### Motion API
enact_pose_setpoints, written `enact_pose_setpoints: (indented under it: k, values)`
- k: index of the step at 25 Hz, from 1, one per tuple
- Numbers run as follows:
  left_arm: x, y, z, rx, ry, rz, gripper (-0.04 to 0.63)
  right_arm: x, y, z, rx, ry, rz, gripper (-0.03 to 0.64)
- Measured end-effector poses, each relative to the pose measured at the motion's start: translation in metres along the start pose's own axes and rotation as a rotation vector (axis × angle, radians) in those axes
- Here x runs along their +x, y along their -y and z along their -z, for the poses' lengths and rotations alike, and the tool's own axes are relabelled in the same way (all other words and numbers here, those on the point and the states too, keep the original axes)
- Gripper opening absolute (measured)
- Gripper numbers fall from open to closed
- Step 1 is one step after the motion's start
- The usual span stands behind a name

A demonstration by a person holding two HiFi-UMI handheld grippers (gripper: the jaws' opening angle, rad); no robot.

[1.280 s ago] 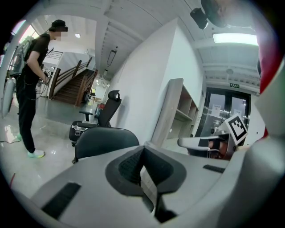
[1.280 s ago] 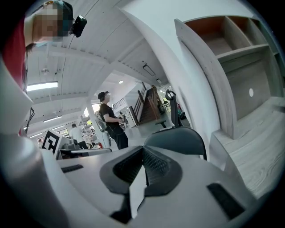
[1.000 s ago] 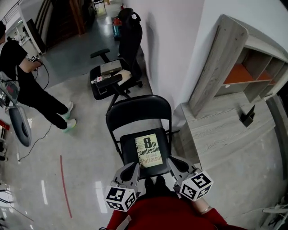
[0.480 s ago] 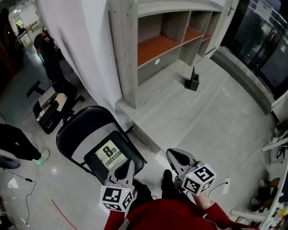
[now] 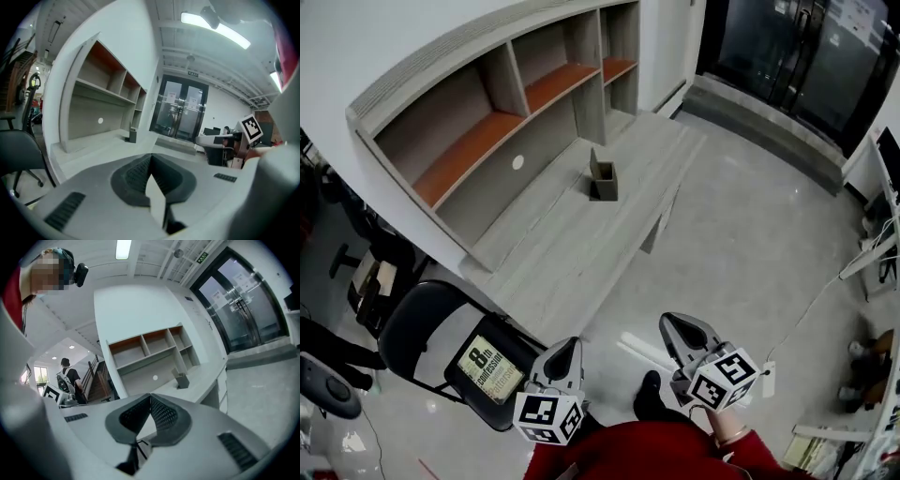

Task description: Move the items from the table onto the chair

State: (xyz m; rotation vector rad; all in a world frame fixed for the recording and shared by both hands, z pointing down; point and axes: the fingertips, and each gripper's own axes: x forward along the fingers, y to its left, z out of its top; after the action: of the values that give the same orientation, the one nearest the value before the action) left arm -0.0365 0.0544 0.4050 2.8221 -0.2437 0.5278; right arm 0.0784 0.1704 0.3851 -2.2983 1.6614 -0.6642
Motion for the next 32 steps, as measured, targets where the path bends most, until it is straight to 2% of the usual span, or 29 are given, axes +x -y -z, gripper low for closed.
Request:
enact_pose_setpoints:
  k: [3, 6, 9, 13, 17, 20, 25, 28, 32]
  values:
    - [0.044, 0.033, -0.008, 0.015, 0.002, -0.010, 0.008, -0.018, 0.046, -0.016, 0.001, 0.009, -0.004, 0.015]
    - [0.077, 0.060, -0.020, 0.020, 0.006, -0.016, 0.008, -0.031, 0.075, -0.028, 0.002, 0.014, -0.018, 0.015]
    - [0.109, 0.077, -0.030, 0.056, -0.015, -0.010, 0.008, -0.035, 0.100, -0.038, -0.002, 0.028, -0.013, 0.015]
    - [0.153, 0.085, -0.041, 0.086, -0.051, 0.003, 0.008, -0.034, 0.142, -0.054, 0.047, 0.067, 0.034, 0.015]
    - [0.215, 0.083, -0.047, 0.053, -0.059, 0.007, 0.008, -0.017, 0.192, -0.078, 0.041, 0.079, 0.077, 0.015]
    - [0.259, 0.079, -0.054, 0.038, -0.056, 0.002, 0.008, 0.008, 0.226, -0.099, 0.015, 0.051, 0.078, 0.015]
    - [0.302, 0.068, -0.083, 0.010, -0.018, -0.030, 0.008, 0.060, 0.259, -0.142, -0.023, 0.017, -0.020, 0.015]
    - [0.308, 0.052, -0.099, -0.021, 0.004, -0.094, 0.008, 0.096, 0.265, -0.158, -0.025, -0.015, -0.092, 0.015]
    - [0.316, 0.032, -0.112, -0.073, 0.039, -0.199, 0.008, 0.150, 0.265, -0.172, -0.076, -0.104, -0.243, 0.015]
